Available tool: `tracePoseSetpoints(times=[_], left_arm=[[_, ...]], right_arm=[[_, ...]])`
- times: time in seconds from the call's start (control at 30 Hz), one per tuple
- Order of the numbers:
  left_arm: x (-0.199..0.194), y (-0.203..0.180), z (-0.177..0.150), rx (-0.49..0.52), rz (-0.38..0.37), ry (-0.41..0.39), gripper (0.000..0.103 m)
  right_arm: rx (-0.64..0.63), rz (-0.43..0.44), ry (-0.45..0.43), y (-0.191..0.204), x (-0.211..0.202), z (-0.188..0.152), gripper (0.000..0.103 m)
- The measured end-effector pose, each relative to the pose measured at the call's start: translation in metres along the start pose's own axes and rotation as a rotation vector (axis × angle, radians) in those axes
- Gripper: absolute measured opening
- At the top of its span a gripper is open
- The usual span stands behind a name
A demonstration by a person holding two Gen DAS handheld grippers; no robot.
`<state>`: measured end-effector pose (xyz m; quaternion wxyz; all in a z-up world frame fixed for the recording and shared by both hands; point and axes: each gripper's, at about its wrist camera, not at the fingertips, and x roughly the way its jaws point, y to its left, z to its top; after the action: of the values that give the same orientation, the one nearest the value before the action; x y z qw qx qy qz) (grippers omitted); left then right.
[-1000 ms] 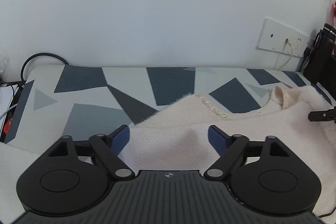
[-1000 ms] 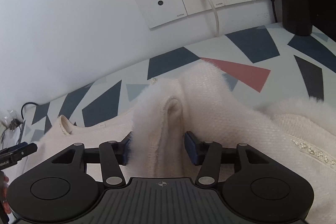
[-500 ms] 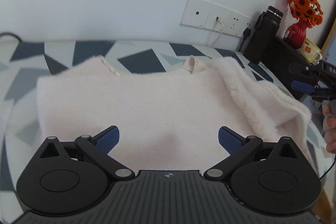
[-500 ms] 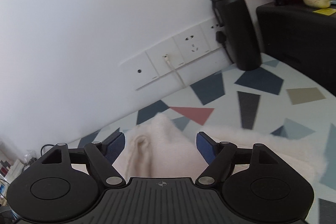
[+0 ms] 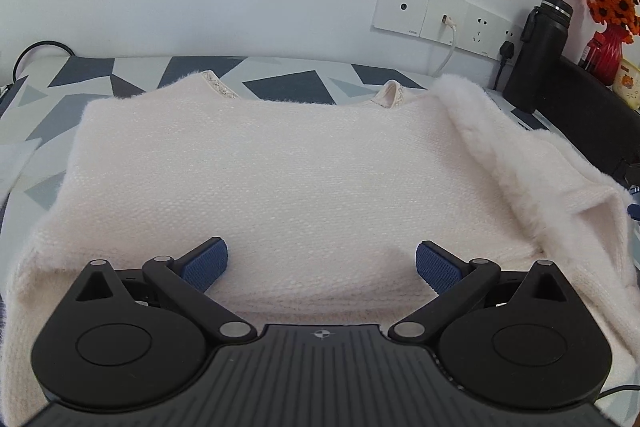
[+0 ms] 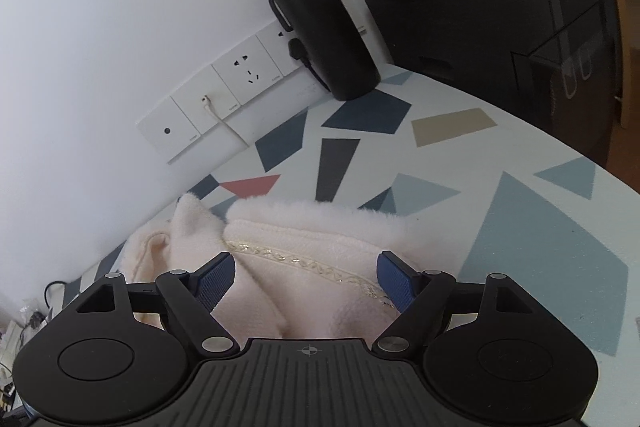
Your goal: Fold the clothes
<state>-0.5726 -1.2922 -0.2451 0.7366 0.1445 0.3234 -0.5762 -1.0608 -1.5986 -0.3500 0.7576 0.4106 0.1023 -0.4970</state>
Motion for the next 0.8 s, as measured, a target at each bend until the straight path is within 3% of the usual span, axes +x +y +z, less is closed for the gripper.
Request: tracePoseSetpoints(times=[0.13,0.33,0.47,0.5,0.57,0.7,0.77,0.8], left_arm=[[-0.002,-0.008,-0.006,0.026,0.035,-0.026,0.103],[-0.004,-0.005,-0.008,-0.006,0.030,-0.049,0.103],[-0.003,-0.007,-0.008,0.003,0.041,-0.047,0.103],[-0.003,-0.008,-0.007,0.008,0.046,-0.043,0.103],[-0.002,-0.009,-0.007,0.016,0.052,-0.039,0.103],[-0.003,-0.007,-0.008,0.008,0.046,-0.044,0.103],[-0.003,-0.007,-0.008,0.005,0.045,-0.045,0.103],[-0.002,-0.008,-0.008,0.008,0.047,-0.043,0.103]], right_arm=[[0.052,-0.025,-0.014,-0.013,0.003,-0.006,0.076],[0.074,-0.088,-0.122,-0.023,-0.015,-0.010,0.080],[0.096,-0.050,-0.076,-0.036,-0.012,-0.014,0.085],[0.102,-0.044,-0.059,-0.039,-0.009,-0.016,0.084],[0.092,-0.028,-0.037,-0.038,-0.001,-0.020,0.070],[0.032,0.017,-0.011,-0.026,0.017,-0.027,0.062],[0.016,0.031,0.009,-0.020,0.027,-0.027,0.042],[0.013,0.036,0.017,-0.018,0.031,-0.026,0.036]])
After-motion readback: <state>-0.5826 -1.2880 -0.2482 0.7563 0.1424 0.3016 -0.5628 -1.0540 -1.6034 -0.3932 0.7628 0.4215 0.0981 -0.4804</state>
